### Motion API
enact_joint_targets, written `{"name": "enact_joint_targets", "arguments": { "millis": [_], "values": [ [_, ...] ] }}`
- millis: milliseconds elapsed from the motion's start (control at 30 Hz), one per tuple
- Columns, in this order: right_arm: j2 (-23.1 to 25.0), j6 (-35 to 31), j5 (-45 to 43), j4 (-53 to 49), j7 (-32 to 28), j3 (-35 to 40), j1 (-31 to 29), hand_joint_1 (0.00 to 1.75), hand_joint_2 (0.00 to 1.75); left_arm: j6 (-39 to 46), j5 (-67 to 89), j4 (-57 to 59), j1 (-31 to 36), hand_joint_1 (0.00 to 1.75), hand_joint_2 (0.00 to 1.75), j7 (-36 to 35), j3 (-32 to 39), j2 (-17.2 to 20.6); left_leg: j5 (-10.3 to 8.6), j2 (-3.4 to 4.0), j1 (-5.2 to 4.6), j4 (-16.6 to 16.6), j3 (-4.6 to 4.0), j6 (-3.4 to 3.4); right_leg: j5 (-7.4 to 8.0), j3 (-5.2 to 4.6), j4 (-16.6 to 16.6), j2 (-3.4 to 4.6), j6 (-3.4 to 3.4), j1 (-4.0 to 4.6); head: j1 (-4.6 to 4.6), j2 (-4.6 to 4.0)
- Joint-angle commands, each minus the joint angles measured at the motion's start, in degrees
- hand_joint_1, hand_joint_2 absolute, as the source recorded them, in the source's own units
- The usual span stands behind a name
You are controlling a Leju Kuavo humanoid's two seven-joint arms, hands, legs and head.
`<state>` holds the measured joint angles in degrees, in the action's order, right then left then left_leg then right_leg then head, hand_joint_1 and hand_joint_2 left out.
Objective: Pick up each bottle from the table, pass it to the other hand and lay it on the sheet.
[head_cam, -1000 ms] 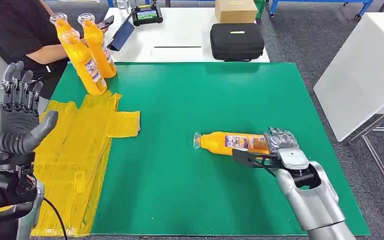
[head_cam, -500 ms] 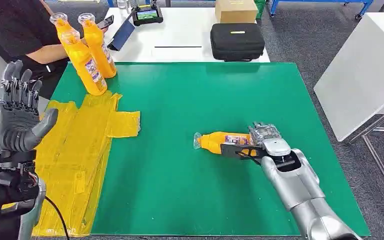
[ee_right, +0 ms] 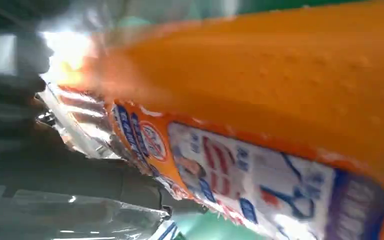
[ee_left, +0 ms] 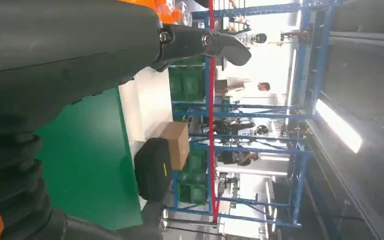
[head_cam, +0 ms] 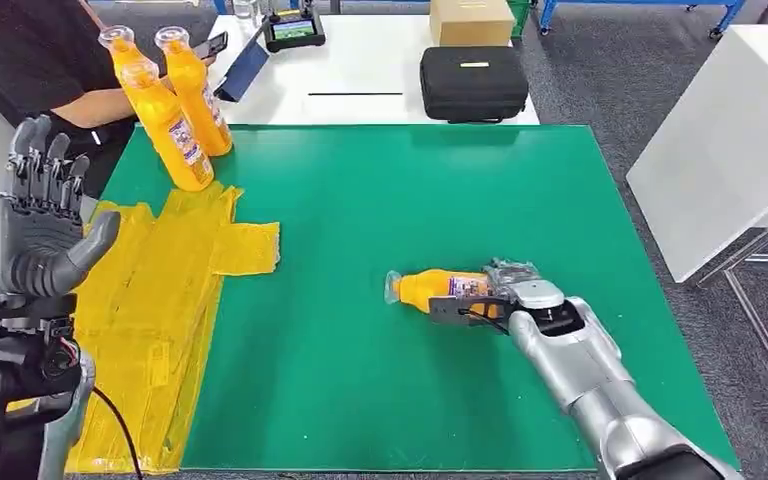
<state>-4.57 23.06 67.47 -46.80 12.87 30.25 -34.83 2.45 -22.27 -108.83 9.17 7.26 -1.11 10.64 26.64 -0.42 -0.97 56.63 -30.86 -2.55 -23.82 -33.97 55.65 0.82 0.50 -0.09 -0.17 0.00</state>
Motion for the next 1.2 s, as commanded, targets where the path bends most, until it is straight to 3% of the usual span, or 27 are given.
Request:
{"name": "enact_joint_targets", "arguments": {
  "millis": [33, 700, 967, 1067, 1100, 1167, 1200],
  "values": [
    [-3.6, 3.1, -4.9, 0.2, 1.6, 7.4, 1.9, 1.75, 1.75, -0.8, -0.1, 4.7, 3.4, 0.00, 1.75, -1.2, -2.4, -1.2, 0.00, -0.31, 0.15, -0.1, 0.34, 0.27, -0.07, 0.53, -0.2, -0.44, 0.03, 0.13, 0.02, 0.00],
    [-6.4, 1.2, -10.2, -7.8, 3.0, 6.2, 2.8, 1.75, 1.75, -0.8, 0.0, 4.2, 2.9, 0.00, 1.75, -1.3, -1.9, -1.4, 0.04, -0.18, 0.09, 0.0, 0.36, 0.21, -0.05, 0.49, -0.1, -0.24, 0.02, 0.08, 0.02, 0.00],
    [-3.2, -3.9, -37.3, -20.5, 0.1, -6.0, 3.0, 1.75, 1.75, -2.7, -2.2, 4.6, -1.0, 0.00, 1.75, -2.6, -0.2, -2.0, 0.07, 0.07, 0.01, 0.0, 0.22, 0.21, -0.04, 0.26, 0.0, 0.01, 0.01, -0.01, 0.02, 0.00],
    [-1.7, -12.7, -49.5, -27.8, -5.4, -9.8, 4.2, 1.75, 1.75, -3.9, -5.1, 4.8, -2.2, 0.00, 1.75, -2.2, 0.0, -1.3, 0.08, 0.10, 0.00, 0.0, 0.18, 0.23, -0.05, 0.20, 0.1, 0.05, -0.01, -0.04, 0.00, 0.00],
    [-1.9, -14.1, -51.8, -29.6, -5.9, -9.8, 4.4, 1.75, 1.75, -4.0, -5.1, 5.0, -2.2, 0.00, 0.00, -2.2, -0.2, -1.1, 0.02, 0.01, -0.03, 0.0, 0.08, 0.13, -0.02, 0.11, 0.0, -0.02, 0.00, -0.06, 0.00, 0.00],
    [-2.3, -18.2, -53.9, -32.5, -8.5, -9.8, 5.2, 1.75, 1.75, -4.9, -5.6, 5.7, -2.0, 0.00, 0.00, -1.9, -1.0, -1.1, 0.05, -0.05, 0.01, 0.0, 0.04, 0.20, -0.07, 0.08, 0.1, -0.08, 0.00, -0.02, 0.00, 0.00],
    [-2.4, -21.3, -52.7, -33.8, -9.2, -9.7, 5.8, 1.75, 1.75, -5.1, -5.7, 6.2, -1.8, 0.00, 1.75, -1.8, -1.6, -1.3, 0.02, -0.13, 0.00, 0.0, 0.01, 0.14, -0.06, 0.09, 0.0, -0.12, 0.01, -0.02, 0.00, 0.00]
  ]
}}
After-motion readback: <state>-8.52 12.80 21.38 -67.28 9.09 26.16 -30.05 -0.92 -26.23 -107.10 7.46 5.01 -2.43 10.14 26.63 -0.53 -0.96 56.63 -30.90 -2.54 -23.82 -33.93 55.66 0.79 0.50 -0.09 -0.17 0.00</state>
